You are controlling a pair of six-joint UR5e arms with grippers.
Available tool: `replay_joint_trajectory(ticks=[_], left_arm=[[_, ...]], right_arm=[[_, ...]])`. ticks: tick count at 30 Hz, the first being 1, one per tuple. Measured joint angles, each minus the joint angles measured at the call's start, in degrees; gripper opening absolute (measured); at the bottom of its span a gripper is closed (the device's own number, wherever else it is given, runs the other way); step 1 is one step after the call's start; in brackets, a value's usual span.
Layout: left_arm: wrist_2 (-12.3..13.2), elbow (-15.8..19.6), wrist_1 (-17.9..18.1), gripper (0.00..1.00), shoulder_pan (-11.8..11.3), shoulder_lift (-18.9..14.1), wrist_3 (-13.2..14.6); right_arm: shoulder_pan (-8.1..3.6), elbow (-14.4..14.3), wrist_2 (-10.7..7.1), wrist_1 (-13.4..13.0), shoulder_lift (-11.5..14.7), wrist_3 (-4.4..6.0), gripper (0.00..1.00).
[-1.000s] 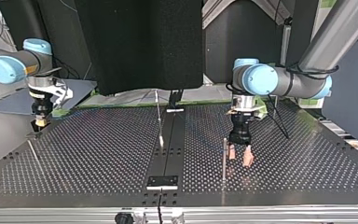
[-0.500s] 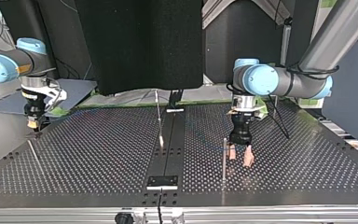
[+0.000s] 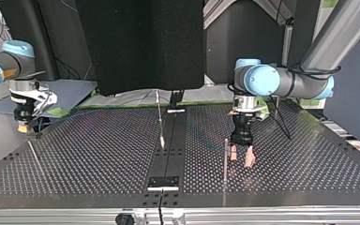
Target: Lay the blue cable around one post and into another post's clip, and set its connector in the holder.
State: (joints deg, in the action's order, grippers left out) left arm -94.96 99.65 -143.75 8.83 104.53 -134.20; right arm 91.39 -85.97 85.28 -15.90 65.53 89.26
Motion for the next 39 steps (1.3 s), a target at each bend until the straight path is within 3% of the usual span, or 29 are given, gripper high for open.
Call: replay_joint_trajectory(ticks=[8, 16, 31, 35, 39], left_arm=[[0.0, 0.0, 0.1, 1.00, -0.1, 0.0, 0.0], [0.0, 0.0, 0.1, 1.00, -0.1, 0.0, 0.0], [0.3, 0.0, 0.1, 1.00, -0.1, 0.0, 0.0], [0.3, 0.0, 0.1, 1.00, -0.1, 0.0, 0.0], [0.2, 0.0, 0.1, 1.00, 0.0, 0.0, 0.1]], right_arm=[[-0.59, 0.1, -0.10, 0.1, 0.0, -0.17, 0.01], [-0.84, 0.2, -1.90, -0.4, -0.2, -0.40, 0.01], [-2.32, 1.8, -9.76, 1.4, -0.7, -3.16, 0.01], [-2.62, 3.1, -11.92, 3.0, -2.2, -4.73, 0.01], [-2.91, 4.0, -11.67, 4.5, -3.4, -6.73, 0.01]])
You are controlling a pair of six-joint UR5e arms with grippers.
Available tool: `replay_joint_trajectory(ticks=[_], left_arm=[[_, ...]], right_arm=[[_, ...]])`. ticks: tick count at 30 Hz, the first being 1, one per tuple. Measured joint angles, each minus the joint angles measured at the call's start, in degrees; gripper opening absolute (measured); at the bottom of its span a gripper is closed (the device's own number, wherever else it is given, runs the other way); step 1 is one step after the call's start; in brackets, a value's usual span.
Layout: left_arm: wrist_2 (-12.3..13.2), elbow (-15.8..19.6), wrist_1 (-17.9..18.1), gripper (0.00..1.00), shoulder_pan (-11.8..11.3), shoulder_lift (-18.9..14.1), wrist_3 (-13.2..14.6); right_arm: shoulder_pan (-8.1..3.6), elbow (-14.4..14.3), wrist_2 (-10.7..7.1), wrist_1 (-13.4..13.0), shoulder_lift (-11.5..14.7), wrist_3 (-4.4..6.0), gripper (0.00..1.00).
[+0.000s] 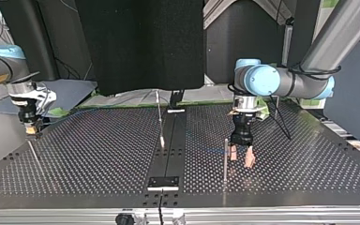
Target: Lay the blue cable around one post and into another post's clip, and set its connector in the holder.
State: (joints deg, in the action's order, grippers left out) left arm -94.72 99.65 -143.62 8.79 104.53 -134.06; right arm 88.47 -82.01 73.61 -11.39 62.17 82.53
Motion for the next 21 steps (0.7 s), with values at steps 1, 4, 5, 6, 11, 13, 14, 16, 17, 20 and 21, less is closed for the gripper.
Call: replay_joint_trajectory(ticks=[1, 4, 5, 6, 11, 13, 14, 16, 17, 20, 21], left_arm=[[0.0, 0.0, 0.0, 1.00, 0.0, 0.0, 0.1], [0.0, 0.0, 0.0, 1.00, 0.0, 0.0, 0.2], [-0.1, 0.0, 0.0, 1.00, 0.0, 0.0, 0.3], [-0.1, 0.0, 0.0, 1.00, 0.0, 0.0, 0.3], [-0.1, 0.0, 0.2, 1.00, -0.1, 0.0, 0.3], [-0.1, 0.0, 0.2, 1.00, -0.1, 0.0, 0.4], [-0.1, 0.0, 0.3, 1.00, -0.1, 0.0, 0.4], [-0.1, 0.0, 0.3, 1.00, -0.1, 0.0, 0.4], [-0.1, 0.0, 0.3, 1.00, -0.1, 0.0, 0.4], [-0.1, 0.0, 0.3, 1.00, -0.1, 0.0, 0.4], [-0.1, 0.0, 0.3, 1.00, -0.1, 0.0, 0.4]], right_arm=[[-0.06, 0.1, 0.14, 0.1, -0.1, -0.28, 0.01], [-0.24, 0.5, 0.22, -0.4, -0.3, -0.59, 0.01], [-0.35, 0.6, 0.14, -0.8, -0.3, -0.60, 0.01], [-0.44, 0.7, 0.07, -1.1, -0.3, -0.60, 0.01], [-0.90, 0.8, -1.08, -2.9, -0.4, -0.50, 0.01], [-1.10, 0.7, -1.46, -3.4, -0.4, -0.26, 0.01], [-1.24, 0.7, -1.66, -3.6, -0.4, -0.02, 0.01], [-1.43, 0.6, -1.91, -4.0, -0.5, 0.38, 0.01], [-1.57, 0.5, -2.20, -4.1, -0.5, 0.66, 0.01], [-1.85, 0.4, -3.08, -4.3, -0.5, 1.32, 0.01], [-1.94, 0.2, -3.40, -4.5, -0.5, 1.57, 0.01]])
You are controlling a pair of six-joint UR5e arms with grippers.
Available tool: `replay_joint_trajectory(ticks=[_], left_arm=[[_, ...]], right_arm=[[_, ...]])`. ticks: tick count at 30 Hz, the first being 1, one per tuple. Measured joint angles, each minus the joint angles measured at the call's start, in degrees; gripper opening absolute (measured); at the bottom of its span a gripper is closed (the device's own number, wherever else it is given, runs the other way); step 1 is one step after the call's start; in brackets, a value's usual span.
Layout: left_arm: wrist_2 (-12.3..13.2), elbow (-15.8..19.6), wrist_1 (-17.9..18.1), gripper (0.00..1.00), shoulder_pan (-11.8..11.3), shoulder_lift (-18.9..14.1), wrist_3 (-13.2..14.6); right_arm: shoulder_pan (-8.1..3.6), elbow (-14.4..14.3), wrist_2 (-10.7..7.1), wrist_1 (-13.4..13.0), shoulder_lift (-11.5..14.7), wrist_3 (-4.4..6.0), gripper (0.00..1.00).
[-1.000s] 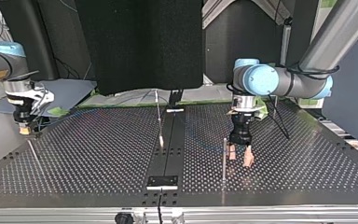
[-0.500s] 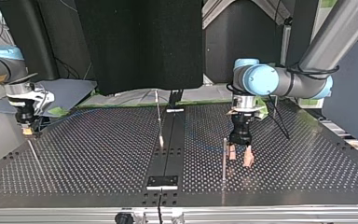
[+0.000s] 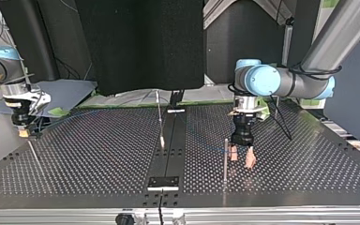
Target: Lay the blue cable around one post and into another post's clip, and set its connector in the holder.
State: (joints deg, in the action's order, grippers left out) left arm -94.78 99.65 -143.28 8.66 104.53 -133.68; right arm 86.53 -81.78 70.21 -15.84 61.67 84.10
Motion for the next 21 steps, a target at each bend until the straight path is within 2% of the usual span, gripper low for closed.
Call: replay_joint_trajectory(ticks=[3, 11, 15, 21], left_arm=[[0.0, 0.0, 0.0, 1.00, 0.0, 0.0, 0.0], [0.0, 0.0, 0.0, 1.00, 0.0, 0.0, 0.1], [0.0, 0.0, 0.0, 1.00, 0.0, 0.0, 0.1], [0.1, 0.0, 0.0, 1.00, 0.0, 0.0, 0.1]], right_arm=[[-0.19, -0.5, -1.18, -1.0, -0.1, 0.82, 0.01], [-0.26, -0.8, -3.79, -2.7, -0.1, 1.80, 0.01], [-0.32, -1.2, -4.24, -3.9, -0.1, 2.47, 0.01], [-0.46, -2.0, -5.62, -5.9, -0.1, 4.06, 0.01]])
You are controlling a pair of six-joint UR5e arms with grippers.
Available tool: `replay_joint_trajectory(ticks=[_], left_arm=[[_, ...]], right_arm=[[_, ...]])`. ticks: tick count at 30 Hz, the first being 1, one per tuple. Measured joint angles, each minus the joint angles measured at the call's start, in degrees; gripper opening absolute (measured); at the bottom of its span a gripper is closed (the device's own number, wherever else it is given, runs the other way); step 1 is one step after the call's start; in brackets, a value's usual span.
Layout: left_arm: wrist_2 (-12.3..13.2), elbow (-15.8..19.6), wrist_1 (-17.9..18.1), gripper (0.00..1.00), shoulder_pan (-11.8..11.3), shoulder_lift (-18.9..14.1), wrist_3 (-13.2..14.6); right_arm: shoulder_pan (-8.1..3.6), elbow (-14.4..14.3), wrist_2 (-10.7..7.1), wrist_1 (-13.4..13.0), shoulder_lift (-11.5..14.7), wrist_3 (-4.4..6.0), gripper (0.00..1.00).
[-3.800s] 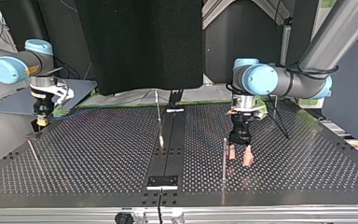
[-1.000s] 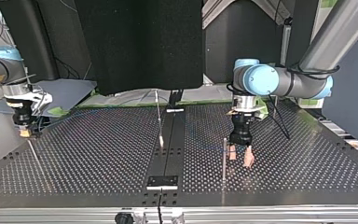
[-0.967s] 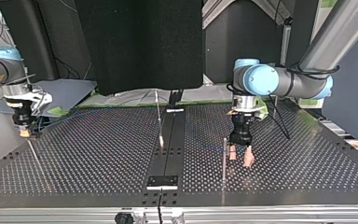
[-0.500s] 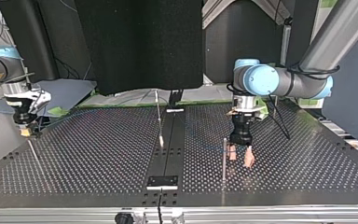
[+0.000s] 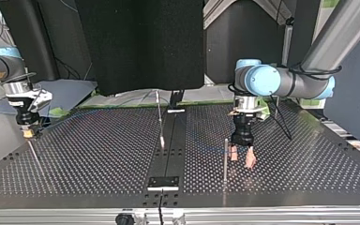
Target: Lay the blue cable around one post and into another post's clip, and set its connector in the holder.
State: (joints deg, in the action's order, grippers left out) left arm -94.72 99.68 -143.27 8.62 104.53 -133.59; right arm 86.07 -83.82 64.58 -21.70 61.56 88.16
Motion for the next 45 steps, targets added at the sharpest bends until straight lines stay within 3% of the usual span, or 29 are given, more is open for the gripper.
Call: replay_joint_trajectory(ticks=[8, 19, 25, 29, 32, 45], left_arm=[[0.0, 0.0, 0.0, 1.00, 0.0, 0.0, 0.0], [0.0, 0.0, 0.1, 1.00, -0.1, 0.0, 0.0], [0.0, 0.0, 0.1, 1.00, -0.1, 0.0, 0.0], [0.0, 0.0, 0.1, 1.00, -0.1, 0.0, 0.0], [0.0, 0.0, 0.1, 1.00, -0.1, 0.0, 0.0], [0.2, 0.0, 0.1, 1.00, -0.1, 0.0, -0.1]], right_arm=[[-0.01, -0.1, -0.88, -0.2, 0.0, 0.93, 0.01], [-0.32, -0.1, -0.85, 2.2, 0.1, 1.46, 0.01], [-0.40, 0.0, -0.94, 1.4, 0.1, 2.06, 0.01], [-0.43, 0.1, -0.88, -0.1, 0.1, 3.47, 0.01], [-0.41, 0.1, -0.65, -0.6, 0.0, 3.93, 0.01], [-0.15, 0.5, 0.03, -0.5, 0.0, 4.22, 0.01]])
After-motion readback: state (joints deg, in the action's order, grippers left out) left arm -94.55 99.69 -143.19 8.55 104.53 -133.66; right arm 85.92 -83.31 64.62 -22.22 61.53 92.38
